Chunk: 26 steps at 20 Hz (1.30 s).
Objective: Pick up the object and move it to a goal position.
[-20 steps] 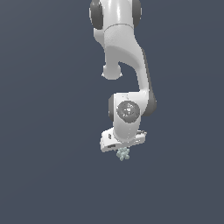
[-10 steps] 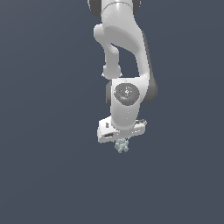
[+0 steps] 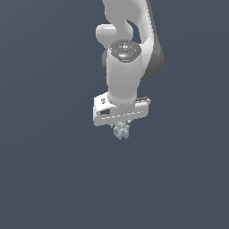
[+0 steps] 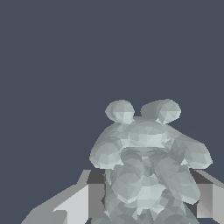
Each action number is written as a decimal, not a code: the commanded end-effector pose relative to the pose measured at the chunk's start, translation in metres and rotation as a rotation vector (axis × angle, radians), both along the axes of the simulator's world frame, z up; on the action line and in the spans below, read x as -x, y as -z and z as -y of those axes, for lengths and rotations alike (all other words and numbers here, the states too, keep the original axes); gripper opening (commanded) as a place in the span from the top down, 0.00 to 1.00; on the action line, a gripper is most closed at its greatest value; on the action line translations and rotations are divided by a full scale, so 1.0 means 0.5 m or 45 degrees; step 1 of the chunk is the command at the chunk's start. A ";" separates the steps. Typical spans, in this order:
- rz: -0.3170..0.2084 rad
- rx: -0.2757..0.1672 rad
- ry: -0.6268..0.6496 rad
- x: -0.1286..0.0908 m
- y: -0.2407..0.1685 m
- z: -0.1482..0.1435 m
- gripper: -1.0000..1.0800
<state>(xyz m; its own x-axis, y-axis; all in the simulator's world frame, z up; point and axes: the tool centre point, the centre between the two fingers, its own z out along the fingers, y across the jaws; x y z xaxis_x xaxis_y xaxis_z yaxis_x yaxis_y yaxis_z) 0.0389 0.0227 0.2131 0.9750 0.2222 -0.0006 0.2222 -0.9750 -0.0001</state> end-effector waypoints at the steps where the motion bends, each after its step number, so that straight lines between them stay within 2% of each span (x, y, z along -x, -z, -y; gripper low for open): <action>1: 0.001 0.000 0.000 0.020 -0.056 0.009 1.00; 14: 0.001 -0.001 0.000 0.097 -0.295 0.049 1.00; 20: 0.001 -0.001 0.000 0.111 -0.347 0.058 1.00; 26: 0.001 0.000 0.000 0.111 -0.355 0.059 1.00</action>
